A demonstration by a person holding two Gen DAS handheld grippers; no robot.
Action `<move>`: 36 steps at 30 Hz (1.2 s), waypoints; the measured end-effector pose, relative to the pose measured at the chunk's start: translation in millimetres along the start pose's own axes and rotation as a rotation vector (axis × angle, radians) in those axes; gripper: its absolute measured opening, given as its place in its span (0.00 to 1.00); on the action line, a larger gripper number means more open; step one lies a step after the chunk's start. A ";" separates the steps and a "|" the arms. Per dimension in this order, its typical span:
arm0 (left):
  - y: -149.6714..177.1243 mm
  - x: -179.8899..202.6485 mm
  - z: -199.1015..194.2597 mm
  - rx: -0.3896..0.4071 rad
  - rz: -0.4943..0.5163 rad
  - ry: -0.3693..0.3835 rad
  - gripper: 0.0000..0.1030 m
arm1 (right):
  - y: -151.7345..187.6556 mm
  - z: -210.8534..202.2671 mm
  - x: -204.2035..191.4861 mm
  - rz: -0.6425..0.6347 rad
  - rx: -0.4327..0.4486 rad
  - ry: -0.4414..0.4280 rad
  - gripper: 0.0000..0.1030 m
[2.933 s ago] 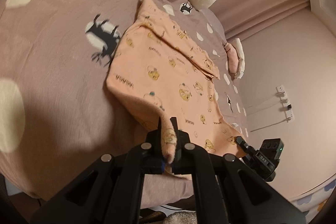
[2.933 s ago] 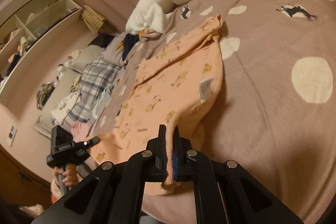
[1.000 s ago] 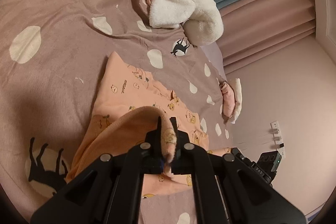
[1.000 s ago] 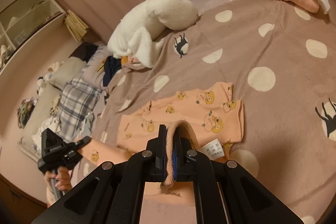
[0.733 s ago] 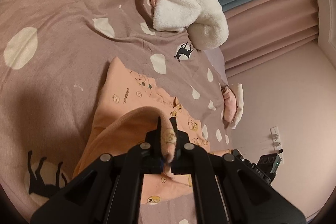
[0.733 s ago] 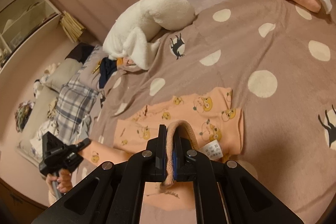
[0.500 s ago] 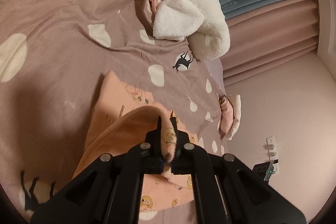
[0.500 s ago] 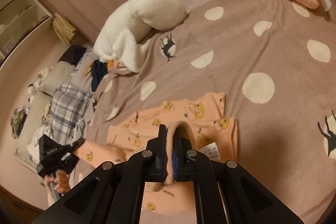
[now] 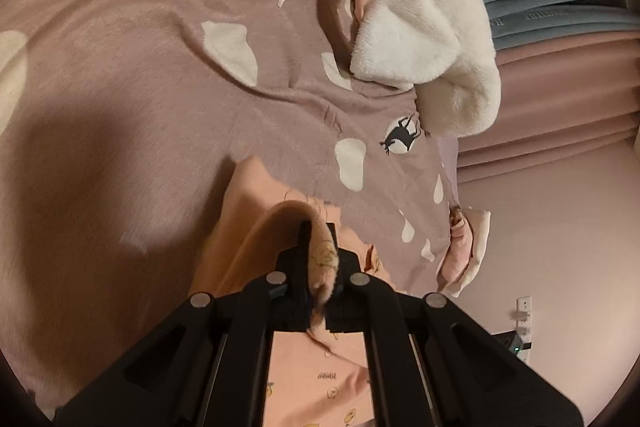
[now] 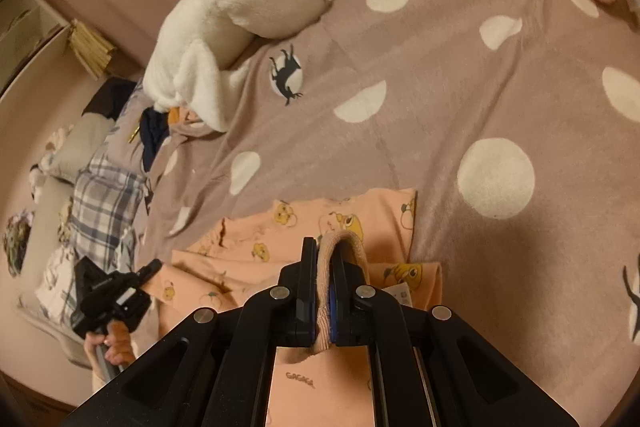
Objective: Fold small clothes
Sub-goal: 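Lift the hem with both grippers and fold it over toward the collar, then open both grippers to release the folded hem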
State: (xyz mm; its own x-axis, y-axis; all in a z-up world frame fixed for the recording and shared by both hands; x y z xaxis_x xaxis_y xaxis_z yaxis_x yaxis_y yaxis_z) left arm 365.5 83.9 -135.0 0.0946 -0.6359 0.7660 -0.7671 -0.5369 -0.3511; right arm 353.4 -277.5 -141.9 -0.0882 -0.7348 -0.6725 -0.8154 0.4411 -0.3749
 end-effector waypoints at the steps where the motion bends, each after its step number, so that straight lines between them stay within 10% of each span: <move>1: -3.7 -1.5 2.2 0.008 -0.010 -0.012 0.03 | -5.0 4.3 2.9 0.023 -0.006 -0.008 0.06; 5: -27.9 -14.1 10.7 0.054 -0.125 -0.056 0.13 | -25.4 19.9 18.7 0.164 -0.030 -0.006 0.13; 11: -40.9 -3.8 -27.3 0.162 0.103 -0.338 0.61 | -35.7 -2.3 10.3 0.061 0.046 0.083 0.51; 15: -34.9 6.4 -31.1 0.123 0.068 -0.225 0.77 | -31.7 -15.7 -0.4 0.055 0.049 0.026 0.60; 23: -13.8 12.9 -42.5 0.083 0.230 -0.377 0.95 | -11.9 -11.6 -6.9 0.046 0.007 0.044 0.60; 36: 82.6 -14.0 -66.8 -0.051 0.493 -0.473 0.97 | 56.0 -22.1 16.7 -0.098 -0.106 0.134 0.60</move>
State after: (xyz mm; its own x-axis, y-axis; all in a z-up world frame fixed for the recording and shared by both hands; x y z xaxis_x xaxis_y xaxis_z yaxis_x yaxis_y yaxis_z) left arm 258.4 85.4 -138.8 -0.0151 -0.9793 0.2016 -0.8196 -0.1034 -0.5636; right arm 293.6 -276.5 -160.0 -0.0755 -0.8366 -0.5426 -0.8789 0.3128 -0.3601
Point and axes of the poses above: each gripper's, at about its wrist camera, not at the fingertips, and z roughly the way its jaws point, x to its right, y to its underside, the point moved 9 cm from there along z, roughly the way its jaws point, and after that the axes turned 11 degrees about z, right-handed, at the moved point
